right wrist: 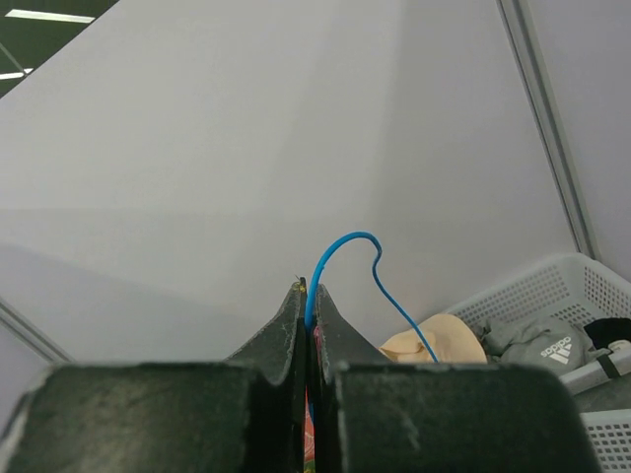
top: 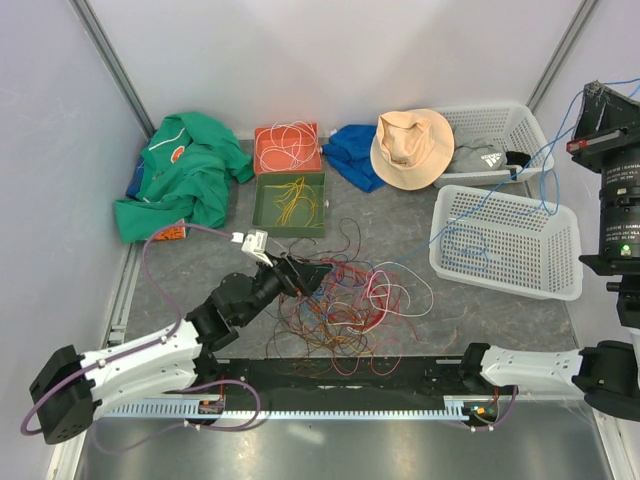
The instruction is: Untangle the cables
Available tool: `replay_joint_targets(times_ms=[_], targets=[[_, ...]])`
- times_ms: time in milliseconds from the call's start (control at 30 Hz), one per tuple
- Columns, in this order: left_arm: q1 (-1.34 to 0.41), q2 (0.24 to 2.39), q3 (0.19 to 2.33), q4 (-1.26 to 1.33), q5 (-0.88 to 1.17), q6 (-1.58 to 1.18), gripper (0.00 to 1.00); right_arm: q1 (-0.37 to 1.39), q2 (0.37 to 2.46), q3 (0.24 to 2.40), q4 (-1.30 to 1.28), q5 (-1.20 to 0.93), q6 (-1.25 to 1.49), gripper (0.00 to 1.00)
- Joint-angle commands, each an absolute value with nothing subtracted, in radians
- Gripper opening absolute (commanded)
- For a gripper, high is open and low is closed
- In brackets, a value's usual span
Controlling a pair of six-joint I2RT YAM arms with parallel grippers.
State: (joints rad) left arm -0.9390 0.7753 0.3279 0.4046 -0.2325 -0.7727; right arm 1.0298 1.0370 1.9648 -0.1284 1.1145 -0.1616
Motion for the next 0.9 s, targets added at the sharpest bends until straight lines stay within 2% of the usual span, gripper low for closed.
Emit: replay_joint_targets(times_ms=[0,100,267,400,500,767,867], targets=[[-0.953,0.866,0.307,0.849,-0.143,-0.703,1.0,1.031,1.104,2.076,-0.196,1.062,-0.12,0.0],[-0.983,0.969,0.34,1.038,-0.112,-0.635,1.0,1.031,1.155,2.163,-0.267,1.032,-0.08,0.0],[-1.041,1.161,0.495,1.109,0.013,-0.476,1.0,1.031,1.147,2.108,-0.293,1.003,-0.02,0.0],[-1.11,1.223,0.598,1.082,0.041,-0.13,1.0,1.031,1.123,2.023,-0.294,0.988,0.0,0.0],[-1.114,1.262,0.623,1.068,0.035,-0.004,1.0,1.031,1.112,1.991,-0.302,0.973,0.041,0.0],[-1.112,1.449,0.738,0.999,0.066,0.152,0.99,1.029,1.112,1.985,-0.331,0.916,0.095,0.0],[-1.097,1.549,0.794,0.991,0.054,0.154,0.96,1.031,1.118,2.006,-0.36,0.898,0.116,0.0]])
